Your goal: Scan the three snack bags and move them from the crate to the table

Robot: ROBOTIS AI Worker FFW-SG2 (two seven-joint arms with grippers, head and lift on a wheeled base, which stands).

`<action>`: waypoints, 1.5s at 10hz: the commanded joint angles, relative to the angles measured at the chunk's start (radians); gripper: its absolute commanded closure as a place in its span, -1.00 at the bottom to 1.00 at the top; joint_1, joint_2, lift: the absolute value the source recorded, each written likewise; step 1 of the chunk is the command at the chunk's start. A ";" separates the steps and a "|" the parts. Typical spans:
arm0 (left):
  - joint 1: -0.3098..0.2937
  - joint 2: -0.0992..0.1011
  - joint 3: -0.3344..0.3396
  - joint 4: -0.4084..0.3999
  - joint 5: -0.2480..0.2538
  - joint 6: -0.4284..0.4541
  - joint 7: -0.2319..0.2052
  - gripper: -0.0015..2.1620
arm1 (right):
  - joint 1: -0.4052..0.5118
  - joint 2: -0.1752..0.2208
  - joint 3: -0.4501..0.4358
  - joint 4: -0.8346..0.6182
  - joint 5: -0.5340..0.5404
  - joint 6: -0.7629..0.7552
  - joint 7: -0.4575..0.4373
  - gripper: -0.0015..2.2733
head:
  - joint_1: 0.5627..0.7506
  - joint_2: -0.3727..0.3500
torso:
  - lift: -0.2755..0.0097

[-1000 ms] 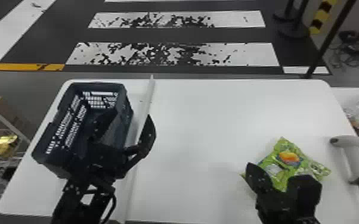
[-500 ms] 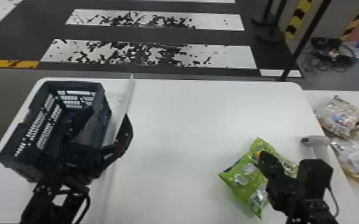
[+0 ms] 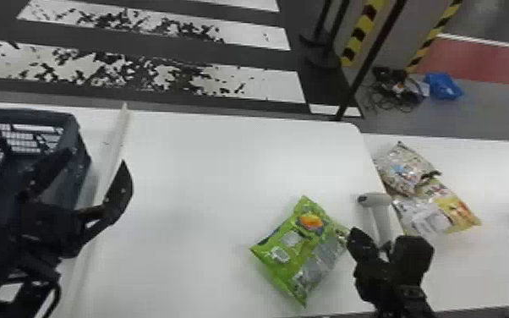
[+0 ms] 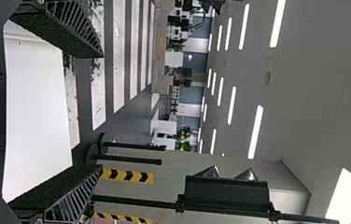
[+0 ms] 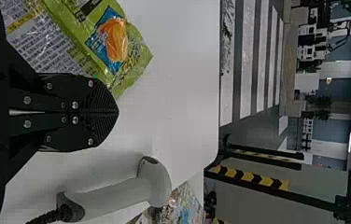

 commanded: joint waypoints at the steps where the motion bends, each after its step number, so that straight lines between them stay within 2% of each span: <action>1: 0.007 0.002 -0.001 -0.001 0.000 -0.009 0.000 -0.97 | -0.004 0.000 -0.019 0.042 -0.003 -0.026 0.000 0.98 | 0.41 -0.65 | 0.50; 4: 0.027 0.005 0.007 -0.012 0.002 -0.030 0.000 -0.97 | -0.049 -0.005 -0.019 0.147 -0.001 -0.044 0.000 0.98 | 0.41 -0.73 | 0.50; 9: 0.024 0.002 0.002 -0.012 -0.002 -0.030 0.001 -0.97 | -0.161 -0.005 -0.012 0.270 -0.014 -0.041 0.001 0.98 | 0.41 -0.77 | 0.50; 12: 0.024 0.000 0.004 -0.007 -0.003 -0.030 0.003 -0.97 | -0.247 0.000 0.027 0.316 -0.014 -0.005 0.001 0.98 | 0.41 -0.73 | 0.50; 15: 0.024 -0.003 0.005 0.001 -0.005 -0.030 0.004 -0.97 | -0.279 0.005 0.078 0.316 0.000 0.023 0.000 0.98 | 0.41 -0.59 | 0.50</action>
